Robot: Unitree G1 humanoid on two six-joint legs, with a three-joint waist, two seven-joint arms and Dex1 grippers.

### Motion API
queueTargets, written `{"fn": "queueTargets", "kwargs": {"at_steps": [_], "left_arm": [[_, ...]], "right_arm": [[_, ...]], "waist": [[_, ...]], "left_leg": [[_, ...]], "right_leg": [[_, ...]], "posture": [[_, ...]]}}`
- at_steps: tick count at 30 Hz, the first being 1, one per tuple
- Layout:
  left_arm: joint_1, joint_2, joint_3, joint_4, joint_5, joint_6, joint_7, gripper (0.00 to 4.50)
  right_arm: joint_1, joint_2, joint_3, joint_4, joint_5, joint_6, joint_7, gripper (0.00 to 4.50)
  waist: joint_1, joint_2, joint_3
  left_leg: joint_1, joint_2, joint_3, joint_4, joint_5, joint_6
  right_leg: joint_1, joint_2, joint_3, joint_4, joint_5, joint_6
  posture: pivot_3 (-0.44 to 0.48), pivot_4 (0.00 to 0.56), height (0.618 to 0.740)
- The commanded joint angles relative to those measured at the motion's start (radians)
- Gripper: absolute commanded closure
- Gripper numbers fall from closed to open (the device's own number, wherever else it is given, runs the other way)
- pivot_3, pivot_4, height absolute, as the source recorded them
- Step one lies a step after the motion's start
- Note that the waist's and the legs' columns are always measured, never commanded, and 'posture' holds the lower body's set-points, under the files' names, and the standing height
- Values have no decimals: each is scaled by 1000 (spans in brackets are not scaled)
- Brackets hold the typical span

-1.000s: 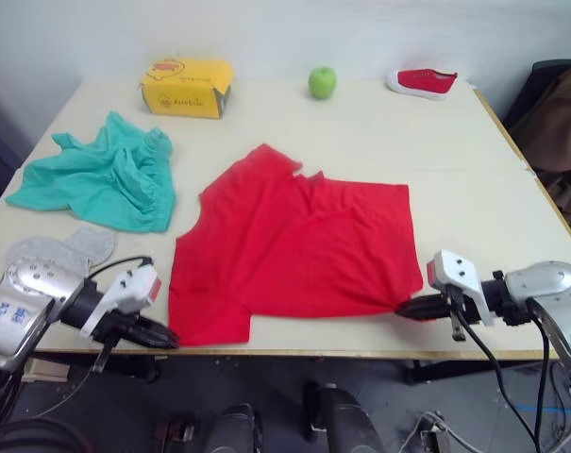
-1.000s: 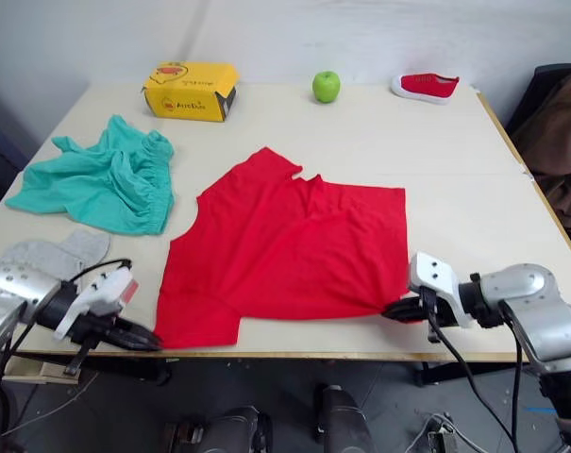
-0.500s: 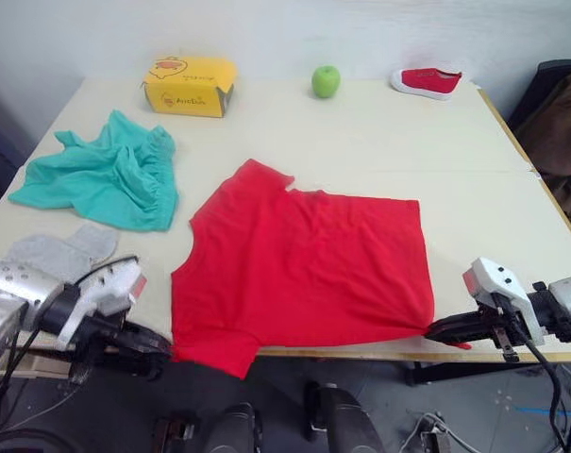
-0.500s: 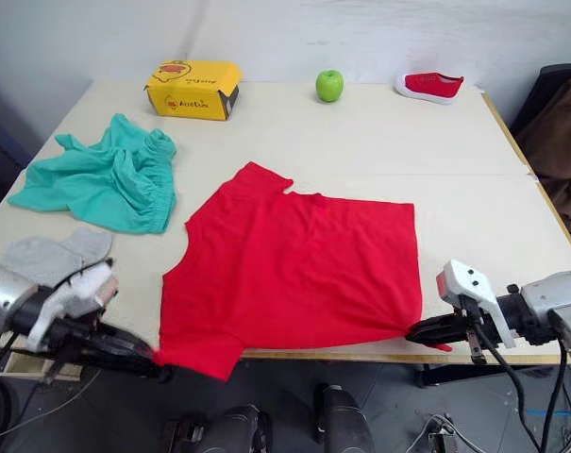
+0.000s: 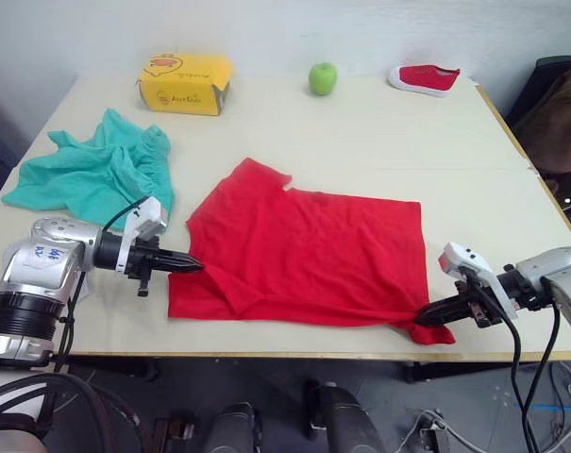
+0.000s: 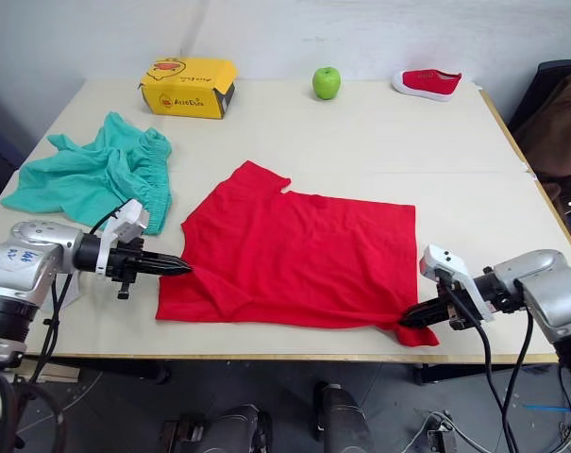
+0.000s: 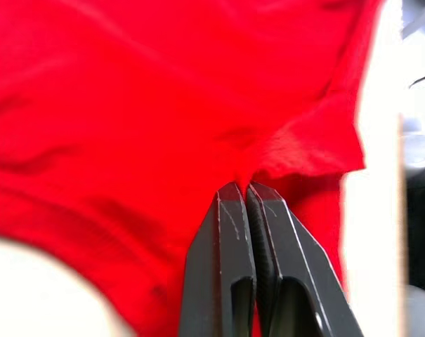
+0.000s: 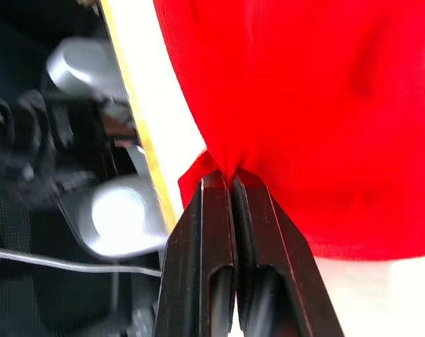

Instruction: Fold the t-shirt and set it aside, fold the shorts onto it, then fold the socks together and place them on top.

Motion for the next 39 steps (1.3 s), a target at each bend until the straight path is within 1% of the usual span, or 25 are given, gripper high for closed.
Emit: {"fn": "queueTargets", "kwargs": {"at_steps": [1,5,12,15,17,18,19,22,25,26,27,28,30,32,33,34,35,36,37,39], "left_arm": [[-19,-10,30,16,22,-37,24,4482],[-14,-26,42,24,28,-40,41,4482],[-8,-43,31,29,54,-11,75,4482],[-13,-55,41,41,57,-1,88,4500],[-16,-60,48,46,55,6,93,4500],[-18,-62,53,47,55,9,99,4053],[-19,-62,59,43,53,12,101,3908],[-27,-57,93,26,36,32,123,3012],[-34,-40,161,-21,-7,76,140,2222],[-32,-32,184,-48,-27,103,143,2027],[-27,-22,210,-80,-50,135,147,1726],[-13,-9,234,-124,-77,169,145,1478],[49,20,268,-252,-139,226,117,1478],[113,37,280,-372,-193,268,95,1478],[136,41,283,-413,-213,283,93,1453],[159,45,278,-453,-228,288,85,1453],[187,51,252,-496,-232,278,60,1835],[206,56,234,-524,-233,270,44,2057],[226,65,198,-545,-216,241,14,2280],[235,66,139,-547,-182,200,-11,2937]], "right_arm": [[-46,20,-1,31,-26,-31,21,4500],[-78,52,3,80,-57,-63,12,4500],[-119,113,18,129,-140,-188,-15,4500],[-131,124,10,138,-145,-188,-14,3880],[-140,130,-2,146,-147,-192,-23,3266],[-145,130,-12,149,-147,-195,-29,2931],[-147,129,-25,148,-142,-198,-35,2627],[-146,116,-84,120,-109,-183,-52,1642],[-122,99,-175,25,-52,-132,-81,763],[-108,97,-205,-19,-27,-101,-95,489],[-90,100,-240,-73,6,-64,-114,191],[-69,104,-276,-135,49,-8,-137,185],[-10,123,-334,-282,135,90,-190,185],[49,150,-360,-404,192,139,-245,185],[70,162,-367,-447,210,152,-269,597],[89,179,-366,-482,225,162,-296,788],[115,205,-351,-523,230,163,-328,1118],[131,221,-339,-549,233,163,-352,1479],[151,237,-313,-569,216,146,-375,1745],[180,262,-255,-578,162,97,-414,2490]], "waist": [[1,0,0],[2,0,0],[1,0,0],[1,0,0],[1,0,0],[1,0,0],[1,0,0],[1,0,0],[1,0,0],[1,0,0],[1,0,0],[1,0,0],[1,0,0],[-1,0,0],[0,0,0],[1,0,0],[1,0,0],[1,0,0],[1,0,0],[3,0,0]], "left_leg": [[0,0,0,1,0,0],[0,0,0,2,0,0],[0,0,0,5,0,0],[0,0,0,5,0,0],[0,0,0,5,-1,0],[0,0,0,6,-1,0],[0,0,0,6,-1,0],[0,0,0,6,-1,0],[0,0,-1,6,-1,0],[-1,0,-1,6,-1,0],[-1,0,-1,6,-1,-1],[-1,0,-1,6,-1,-1],[-1,1,-2,6,-1,-2],[-1,1,-3,5,-2,-3],[0,2,-3,5,-2,-3],[1,2,-3,5,-3,-3],[1,1,-2,6,-3,-3],[0,1,-2,7,-3,-3],[2,1,-2,7,-3,-2],[3,1,-3,6,-3,-2]], "right_leg": [[0,0,0,0,0,0],[0,-1,0,0,0,0],[0,-1,0,1,0,0],[0,-1,0,2,0,0],[0,-1,0,2,0,0],[0,-1,0,2,0,0],[0,-1,0,2,0,0],[0,-1,0,4,0,0],[0,-1,0,4,0,0],[0,-1,0,4,0,0],[0,-1,0,4,0,0],[0,-1,0,4,0,0],[0,-1,-1,4,0,0],[0,-1,-1,4,0,0],[1,-1,-1,4,0,0],[2,-1,-1,4,0,0],[2,-2,-1,3,0,0],[2,-2,0,1,0,0],[3,-2,0,1,0,0],[4,-2,0,1,0,0]], "posture": [[0,150,740],[0,150,740],[0,150,740],[0,150,740],[0,150,740],[0,150,740],[0,150,740],[0,150,740],[0,150,740],[0,150,740],[0,150,740],[0,150,740],[0,150,740],[0,150,740],[0,150,740],[0,150,740],[0,150,740],[0,150,740],[0,150,740],[0,150,740]]}}
